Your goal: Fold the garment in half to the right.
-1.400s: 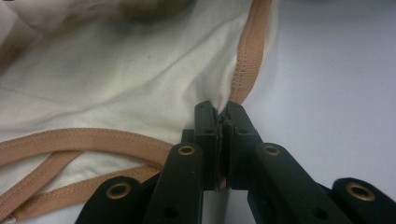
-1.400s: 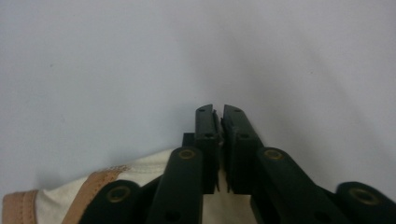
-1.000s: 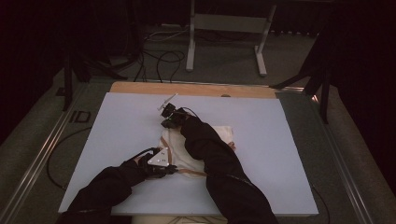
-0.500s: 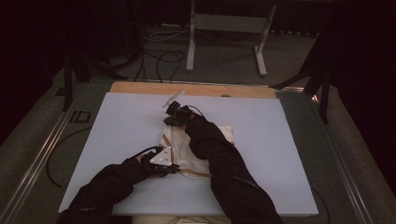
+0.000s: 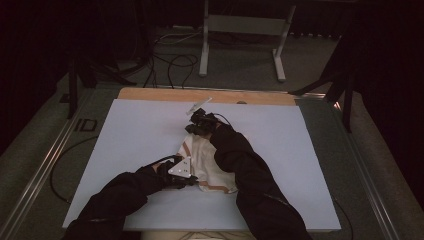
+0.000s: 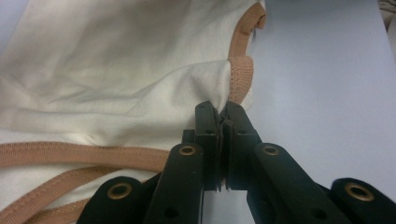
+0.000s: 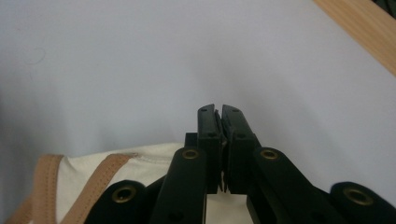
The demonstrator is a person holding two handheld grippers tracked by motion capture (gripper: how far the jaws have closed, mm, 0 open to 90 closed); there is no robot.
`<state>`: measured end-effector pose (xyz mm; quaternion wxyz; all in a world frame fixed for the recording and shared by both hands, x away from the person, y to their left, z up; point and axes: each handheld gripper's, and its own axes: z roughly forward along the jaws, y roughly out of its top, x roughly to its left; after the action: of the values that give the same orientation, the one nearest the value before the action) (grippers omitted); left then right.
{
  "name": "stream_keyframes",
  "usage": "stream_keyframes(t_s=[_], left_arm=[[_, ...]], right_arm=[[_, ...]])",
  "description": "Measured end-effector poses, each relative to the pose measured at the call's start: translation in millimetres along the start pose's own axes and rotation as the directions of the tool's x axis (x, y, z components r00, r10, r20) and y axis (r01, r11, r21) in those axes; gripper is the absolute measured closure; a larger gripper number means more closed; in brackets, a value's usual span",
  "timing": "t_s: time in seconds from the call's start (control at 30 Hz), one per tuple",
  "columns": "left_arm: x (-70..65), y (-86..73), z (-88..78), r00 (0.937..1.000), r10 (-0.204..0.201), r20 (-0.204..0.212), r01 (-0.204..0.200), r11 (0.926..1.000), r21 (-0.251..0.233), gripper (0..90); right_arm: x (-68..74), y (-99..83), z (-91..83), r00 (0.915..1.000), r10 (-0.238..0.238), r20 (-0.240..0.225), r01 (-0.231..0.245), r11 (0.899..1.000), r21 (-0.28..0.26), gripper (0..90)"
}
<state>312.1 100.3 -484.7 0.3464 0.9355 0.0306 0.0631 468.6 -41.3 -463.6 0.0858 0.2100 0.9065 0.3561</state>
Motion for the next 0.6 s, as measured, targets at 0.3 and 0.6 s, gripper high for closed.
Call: stream_keyframes(t_s=[0.3, 0.6], left_arm=[[0.3, 13.5, 0.7, 0.9995, 0.029, 0.009, -0.029, 0.9996, 0.004, 87.2], [1.0, 25.4, 2.6, 0.9988, 0.046, 0.017, -0.046, 0.9989, -0.001, 87.2]], right_arm=[[-7.7, -9.9, -20.2, 0.9998, 0.016, 0.012, -0.015, 0.999, -0.031, 88.0], [-11.8, -21.2, -38.5, 0.999, 0.033, 0.031, -0.031, 0.998, -0.056, 88.0]])
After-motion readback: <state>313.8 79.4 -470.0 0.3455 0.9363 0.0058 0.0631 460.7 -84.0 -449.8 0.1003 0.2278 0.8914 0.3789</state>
